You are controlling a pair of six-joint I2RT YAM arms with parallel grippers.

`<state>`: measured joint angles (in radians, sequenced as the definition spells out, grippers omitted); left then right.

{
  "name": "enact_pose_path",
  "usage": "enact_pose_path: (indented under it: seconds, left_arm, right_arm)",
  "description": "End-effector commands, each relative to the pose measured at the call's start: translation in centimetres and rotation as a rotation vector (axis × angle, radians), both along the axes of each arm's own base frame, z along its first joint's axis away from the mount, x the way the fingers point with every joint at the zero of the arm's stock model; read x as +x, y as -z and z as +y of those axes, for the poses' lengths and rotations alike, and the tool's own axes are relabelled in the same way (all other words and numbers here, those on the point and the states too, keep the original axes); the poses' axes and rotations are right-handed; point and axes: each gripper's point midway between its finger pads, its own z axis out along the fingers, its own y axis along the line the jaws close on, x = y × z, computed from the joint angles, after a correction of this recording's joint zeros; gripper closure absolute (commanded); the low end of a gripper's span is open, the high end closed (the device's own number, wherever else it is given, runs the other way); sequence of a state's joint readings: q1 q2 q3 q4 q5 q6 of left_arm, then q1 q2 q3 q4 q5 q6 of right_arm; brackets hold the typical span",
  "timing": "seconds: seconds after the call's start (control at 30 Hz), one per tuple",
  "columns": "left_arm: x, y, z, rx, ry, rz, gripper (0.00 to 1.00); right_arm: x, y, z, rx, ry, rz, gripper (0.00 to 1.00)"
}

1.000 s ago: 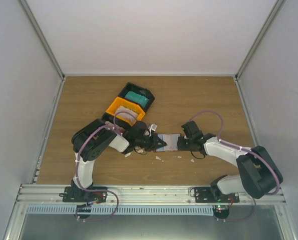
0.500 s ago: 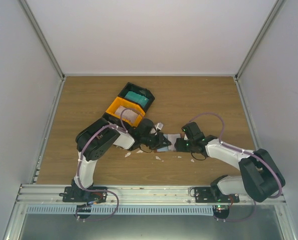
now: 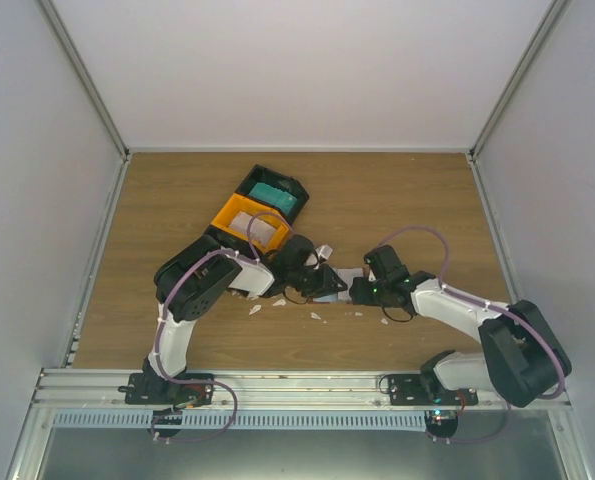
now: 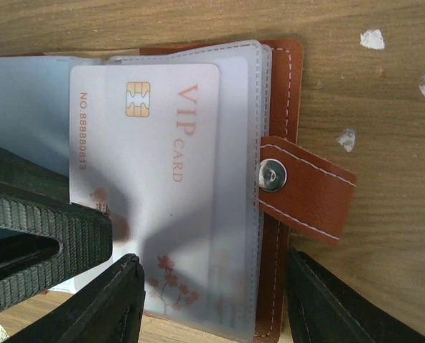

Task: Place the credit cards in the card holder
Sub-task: Insert the credit card into the card holder.

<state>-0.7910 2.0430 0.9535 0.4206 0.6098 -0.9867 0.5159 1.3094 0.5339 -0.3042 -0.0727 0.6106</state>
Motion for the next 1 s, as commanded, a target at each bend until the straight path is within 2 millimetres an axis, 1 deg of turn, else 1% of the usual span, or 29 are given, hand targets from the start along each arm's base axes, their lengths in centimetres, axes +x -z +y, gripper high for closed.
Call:
enact_pose_path:
  seconds: [0.0, 0.13, 0.33, 0.43, 0.57, 0.8, 0.97]
  left_arm:
    - [-1.7, 1.2, 0.3, 0.076, 0.030, -0.001, 0.76]
    - [-2.0, 0.6, 1.0, 0.110, 0.025, -0.021, 0.69]
    - [-2.4, 0.1, 2.0, 0.168, 0.007, -0.042, 0.61]
    - [-2.3, 0.0, 2.4, 0.203, -0.007, -0.059, 0.57]
    - [-2.2, -0.1, 2.6, 0.257, -0.007, -0.075, 0.49]
    - [-2.1, 0.1, 3.3, 0.384, -0.021, -0.104, 0.45]
    - [-2.2, -0.1, 3.9, 0.457, -0.030, -0.132, 0.38]
  right_arm:
    - [-1.1, 0.3, -0.3, -0.007, 0.009, 0.030, 0.45]
    - [-1.1, 0.0, -0.3, -0.002, 0.008, 0.024, 0.44]
    - [-1.2, -0.3, -0.2, 0.008, -0.002, 0.019, 0.43]
    - [-1.3, -0.5, 0.1, 0.025, -0.018, 0.016, 0.41]
    - [-1.4, -0.8, 0.8, 0.057, -0.047, 0.011, 0.39]
    - [-1.7, -0.7, 0.6, 0.052, -0.046, 0.014, 0.38]
    - [-2.0, -1.0, 0.2, 0.050, -0.042, 0.003, 0.37]
